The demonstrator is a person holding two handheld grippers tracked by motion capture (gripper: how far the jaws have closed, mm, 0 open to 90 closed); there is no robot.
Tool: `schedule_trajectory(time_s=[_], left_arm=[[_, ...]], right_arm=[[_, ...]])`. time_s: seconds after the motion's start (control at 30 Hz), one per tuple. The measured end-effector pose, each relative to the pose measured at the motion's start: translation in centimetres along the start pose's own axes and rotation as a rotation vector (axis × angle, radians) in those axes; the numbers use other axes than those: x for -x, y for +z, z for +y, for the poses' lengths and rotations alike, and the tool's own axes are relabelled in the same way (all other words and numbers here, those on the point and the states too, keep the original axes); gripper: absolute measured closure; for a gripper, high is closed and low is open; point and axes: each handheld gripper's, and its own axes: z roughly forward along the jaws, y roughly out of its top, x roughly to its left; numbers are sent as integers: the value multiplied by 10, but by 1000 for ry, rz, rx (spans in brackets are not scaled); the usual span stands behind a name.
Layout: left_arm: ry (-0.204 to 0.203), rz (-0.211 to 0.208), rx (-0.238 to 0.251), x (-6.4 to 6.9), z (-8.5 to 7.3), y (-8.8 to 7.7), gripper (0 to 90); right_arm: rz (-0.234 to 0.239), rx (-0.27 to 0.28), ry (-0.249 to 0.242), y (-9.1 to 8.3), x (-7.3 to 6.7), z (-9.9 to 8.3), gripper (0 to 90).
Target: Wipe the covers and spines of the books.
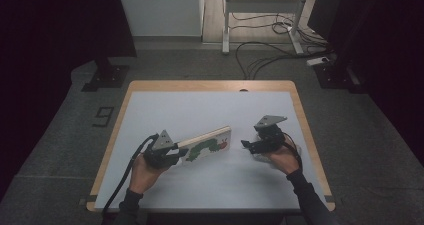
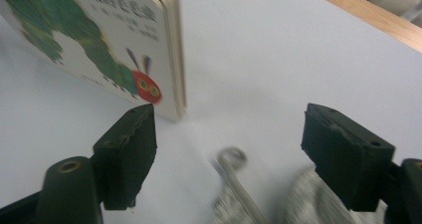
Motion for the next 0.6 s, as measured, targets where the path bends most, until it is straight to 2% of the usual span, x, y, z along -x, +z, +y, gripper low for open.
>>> schedule_trajectory(time_s=[0.33,0.6], left_arm=[[-8,-13,-8,-1,0,1,652],[-25,-22,-5,-3,-2,-1,654]], right_arm=[[-69,-58,38,-21,21,-25,130],[-88,-114,71,-22,30,-47,122]])
